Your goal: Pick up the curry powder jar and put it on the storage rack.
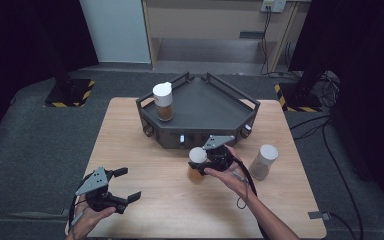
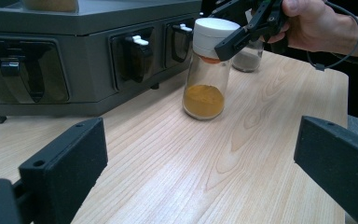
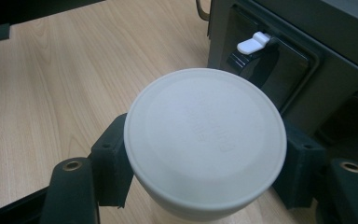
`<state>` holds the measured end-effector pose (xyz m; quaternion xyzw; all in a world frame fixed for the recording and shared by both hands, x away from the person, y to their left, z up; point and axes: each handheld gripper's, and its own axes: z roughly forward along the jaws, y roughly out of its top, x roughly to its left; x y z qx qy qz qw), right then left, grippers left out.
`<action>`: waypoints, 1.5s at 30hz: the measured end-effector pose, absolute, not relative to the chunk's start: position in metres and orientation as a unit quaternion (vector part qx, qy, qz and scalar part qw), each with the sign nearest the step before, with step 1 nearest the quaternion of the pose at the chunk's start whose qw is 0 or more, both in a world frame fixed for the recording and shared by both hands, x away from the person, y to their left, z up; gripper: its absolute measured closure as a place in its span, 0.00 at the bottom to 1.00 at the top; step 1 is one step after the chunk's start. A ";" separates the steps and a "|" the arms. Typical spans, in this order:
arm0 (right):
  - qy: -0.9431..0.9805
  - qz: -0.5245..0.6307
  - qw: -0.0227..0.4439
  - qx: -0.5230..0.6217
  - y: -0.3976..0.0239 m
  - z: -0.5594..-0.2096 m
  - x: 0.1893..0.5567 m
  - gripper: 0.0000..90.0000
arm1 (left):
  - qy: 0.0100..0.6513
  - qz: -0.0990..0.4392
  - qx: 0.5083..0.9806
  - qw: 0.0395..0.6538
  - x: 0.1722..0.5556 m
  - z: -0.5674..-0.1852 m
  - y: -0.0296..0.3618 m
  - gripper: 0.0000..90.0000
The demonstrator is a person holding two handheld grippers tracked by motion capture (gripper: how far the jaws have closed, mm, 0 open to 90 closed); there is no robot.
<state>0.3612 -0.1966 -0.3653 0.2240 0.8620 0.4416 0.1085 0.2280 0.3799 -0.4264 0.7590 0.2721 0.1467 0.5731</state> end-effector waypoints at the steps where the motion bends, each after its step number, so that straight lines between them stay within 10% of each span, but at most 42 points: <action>1: 0.863 0.440 0.109 0.223 -0.196 -0.364 0.361 0.38 | 0.272 0.147 0.759 0.573 0.228 -0.426 0.380 0.01; 45: 0.864 0.449 0.099 0.205 -0.206 -0.241 0.392 0.38 | 0.274 0.140 0.759 0.573 0.230 -0.427 0.380 0.01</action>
